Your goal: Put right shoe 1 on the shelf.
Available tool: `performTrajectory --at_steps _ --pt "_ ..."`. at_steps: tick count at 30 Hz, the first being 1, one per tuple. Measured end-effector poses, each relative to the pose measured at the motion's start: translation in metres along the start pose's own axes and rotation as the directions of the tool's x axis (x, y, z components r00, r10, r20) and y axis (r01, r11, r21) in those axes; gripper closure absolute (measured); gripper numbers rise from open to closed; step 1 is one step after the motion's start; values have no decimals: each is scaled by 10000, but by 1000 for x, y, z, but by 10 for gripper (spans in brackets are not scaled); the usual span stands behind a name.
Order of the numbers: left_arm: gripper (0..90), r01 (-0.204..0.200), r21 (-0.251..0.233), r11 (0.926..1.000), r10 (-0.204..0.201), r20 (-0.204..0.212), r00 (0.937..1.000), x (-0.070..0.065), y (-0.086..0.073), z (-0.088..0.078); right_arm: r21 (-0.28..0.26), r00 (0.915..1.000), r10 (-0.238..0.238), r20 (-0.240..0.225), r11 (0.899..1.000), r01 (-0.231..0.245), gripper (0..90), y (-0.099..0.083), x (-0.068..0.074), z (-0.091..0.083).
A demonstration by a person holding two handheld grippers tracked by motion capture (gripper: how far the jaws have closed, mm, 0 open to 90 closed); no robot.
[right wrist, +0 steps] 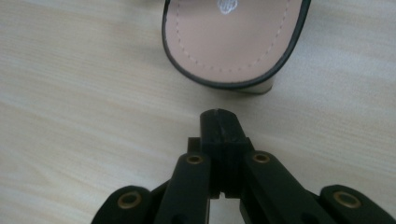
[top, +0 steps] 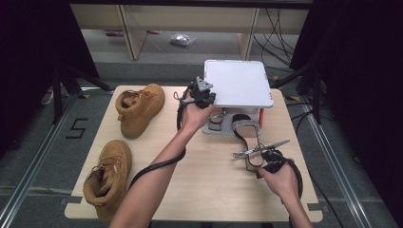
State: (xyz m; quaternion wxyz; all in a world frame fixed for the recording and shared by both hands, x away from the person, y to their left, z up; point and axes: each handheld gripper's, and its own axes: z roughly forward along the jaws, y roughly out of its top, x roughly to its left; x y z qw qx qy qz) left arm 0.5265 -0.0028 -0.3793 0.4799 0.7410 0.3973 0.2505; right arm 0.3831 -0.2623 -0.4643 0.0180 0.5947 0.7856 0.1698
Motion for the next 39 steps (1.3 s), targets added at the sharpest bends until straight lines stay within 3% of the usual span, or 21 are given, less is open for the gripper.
performTrajectory --at_steps 1,8,11,12,15,17,20,22,23,28,39 --pt "900 -8 4 10000 8 3 10000 0 0 0 243 9974 719 1 9971 -718 900 1 5 -2" --pt "900 -111 81 9999 111 -11 9999 0 0 -1 -360 9970 710 296 9969 -699 900 1 7 0" --pt "900 -97 78 9999 97 -4 10000 0 0 0 -452 9959 862 282 9954 -849 900 2 9 0" --pt "900 -17 6 10000 17 -5 10000 0 0 0 -294 9977 605 313 9978 -596 900 2 7 0" --pt "900 -120 72 9999 120 -32 9999 0 0 0 -293 9972 674 327 9974 -664 900 3 8 0" --pt "900 -147 91 9998 147 -21 9999 0 0 0 -243 9980 592 242 9980 -586 900 4 8 0" --pt "900 0 -19 10000 0 -7 10000 -1 0 0 -423 9957 907 205 9951 -898 900 5 10 1" --pt "900 -8 -15 10000 8 -9 10000 -1 0 0 -407 9974 683 215 9969 -674 900 6 10 1" --pt "900 -12 -15 10000 12 -13 10000 -1 0 0 -499 9961 859 187 9951 -849 900 7 11 2" --pt "900 4 -17 10000 -4 -3 10000 -1 0 0 -777 9969 781 -13 9939 -779 900 13 12 -1" --pt "900 -23 20 10000 22 3 10000 0 1 0 -1130 9961 878 38 9898 -868 900 24 15 0"
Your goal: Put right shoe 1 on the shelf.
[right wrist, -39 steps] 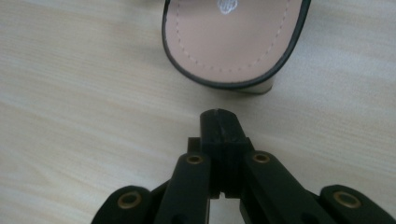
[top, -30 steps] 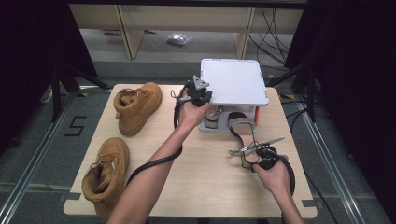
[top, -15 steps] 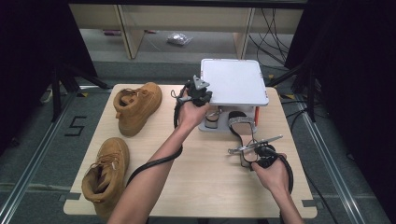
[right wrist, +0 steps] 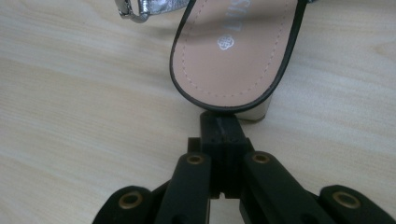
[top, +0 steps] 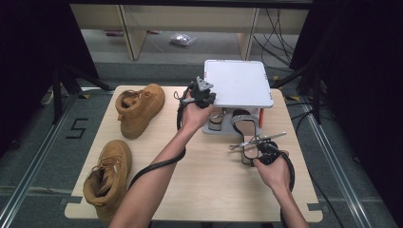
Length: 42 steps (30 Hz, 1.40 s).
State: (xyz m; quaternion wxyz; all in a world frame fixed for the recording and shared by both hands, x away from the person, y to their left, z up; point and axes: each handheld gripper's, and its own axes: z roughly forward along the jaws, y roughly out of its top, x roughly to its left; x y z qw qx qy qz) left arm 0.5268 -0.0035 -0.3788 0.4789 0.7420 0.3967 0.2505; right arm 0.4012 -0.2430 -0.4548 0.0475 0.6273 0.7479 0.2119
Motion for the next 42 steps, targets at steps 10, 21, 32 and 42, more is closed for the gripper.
performTrajectory --at_steps 10,21,32,42 --pt "900 -32 28 10000 32 -1 10000 0 0 0 -350 9993 364 -44 9987 -365 900 7 0 4" --pt "900 -4 38 10000 4 31 10000 0 1 0 -677 9997 173 -144 9975 -183 900 24 1 5" --pt "900 -43 83 10000 43 55 10000 1 1 0 -677 9964 804 -267 9943 -820 900 47 3 9" --pt "900 14 42 10000 -15 78 10000 1 1 0 -1339 9990 440 47 9901 -429 900 67 -4 12"
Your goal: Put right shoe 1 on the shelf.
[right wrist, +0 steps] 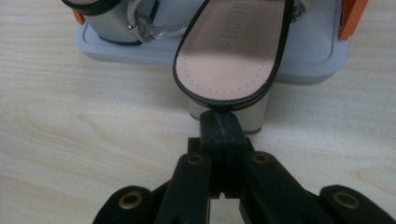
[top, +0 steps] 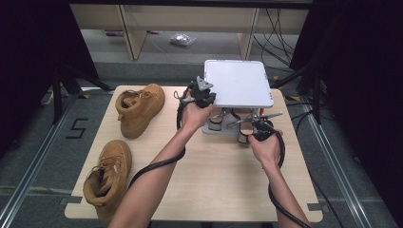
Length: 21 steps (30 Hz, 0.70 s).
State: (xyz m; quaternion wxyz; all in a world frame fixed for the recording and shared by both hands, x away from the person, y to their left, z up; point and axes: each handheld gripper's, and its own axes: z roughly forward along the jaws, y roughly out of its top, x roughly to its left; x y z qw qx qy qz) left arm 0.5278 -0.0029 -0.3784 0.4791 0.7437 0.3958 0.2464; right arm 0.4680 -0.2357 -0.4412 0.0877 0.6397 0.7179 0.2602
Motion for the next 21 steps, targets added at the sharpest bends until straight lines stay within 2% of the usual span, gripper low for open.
performTrajectory --at_steps 1,3,5,10,11,12,13,14,15,16,17,19,20,21 --pt "900 28 -1 10000 -28 0 10000 0 0 0 41 9998 202 -21 9998 -202 900 1 1 0" --pt "900 8 2 10000 -8 11 10000 0 0 0 6 9998 118 -170 9999 -118 900 3 0 2" --pt "900 28 -2 10000 -28 15 10000 0 0 0 70 9994 338 -24 9994 -338 900 4 2 3" --pt "900 56 -4 10000 -56 13 10000 0 0 0 -112 9995 322 21 9994 -321 900 6 1 6" --pt "900 47 -1 10000 -47 15 10000 0 0 0 -91 9999 130 -9 9999 -130 900 7 -1 7" --pt "900 37 3 10000 -37 17 10000 0 0 0 -38 9993 359 -43 9993 -359 900 8 0 8" --pt "900 46 1 10000 -46 23 10000 0 0 0 -169 9993 375 96 9992 -373 900 8 1 8" --pt "900 62 11 10000 -62 31 10000 0 0 0 -197 9997 248 28 9995 -247 900 9 -1 9" --pt "900 60 12 10000 -60 34 10000 0 0 0 -379 9997 -54 244 9993 63 900 10 -2 10" --pt "900 83 19 10000 -83 48 10000 1 0 0 -461 9998 -95 193 9989 104 900 10 -2 10" --pt "900 95 14 10000 -95 56 9999 1 0 0 -768 9992 -219 339 9967 244 900 11 -3 12" --pt "900 106 -39 9999 -106 85 9999 1 0 1 -864 9995 -114 306 9962 140 900 12 -2 13" --pt "900 114 -49 9999 -113 82 9999 1 0 1 -783 9982 536 282 9956 -513 900 13 3 13" --pt "900 112 0 9999 -112 61 9999 1 0 0 -854 9993 -83 369 9963 114 900 14 -2 14"
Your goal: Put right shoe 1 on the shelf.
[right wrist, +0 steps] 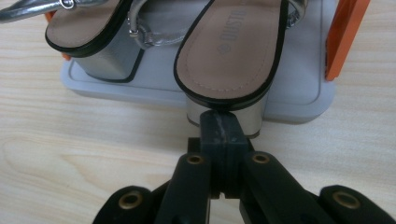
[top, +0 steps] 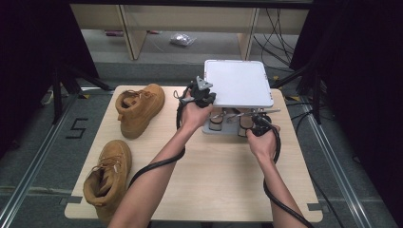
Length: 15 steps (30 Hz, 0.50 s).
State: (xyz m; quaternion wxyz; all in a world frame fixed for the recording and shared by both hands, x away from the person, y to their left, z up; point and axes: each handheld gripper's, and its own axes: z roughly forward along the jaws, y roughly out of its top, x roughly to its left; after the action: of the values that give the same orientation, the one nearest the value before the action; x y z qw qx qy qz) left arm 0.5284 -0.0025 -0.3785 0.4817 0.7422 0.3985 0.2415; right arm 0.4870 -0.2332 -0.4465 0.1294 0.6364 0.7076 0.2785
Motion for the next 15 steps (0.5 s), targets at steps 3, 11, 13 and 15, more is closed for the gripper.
performTrajectory --at_steps 3,11,13,15 --pt "900 -29 18 10000 29 -10 10000 0 0 0 -229 9998 -170 97 9996 173 900 1 -1 4" --pt "900 -68 14 10000 68 5 10000 0 0 0 -361 9993 -325 201 9988 332 900 4 1 13" --pt "900 -68 18 10000 68 9 10000 0 0 0 -309 9994 -215 262 9993 223 900 4 1 15" --pt "900 -84 32 10000 84 18 10000 0 0 0 -364 9986 -388 354 9985 401 900 5 -1 18"
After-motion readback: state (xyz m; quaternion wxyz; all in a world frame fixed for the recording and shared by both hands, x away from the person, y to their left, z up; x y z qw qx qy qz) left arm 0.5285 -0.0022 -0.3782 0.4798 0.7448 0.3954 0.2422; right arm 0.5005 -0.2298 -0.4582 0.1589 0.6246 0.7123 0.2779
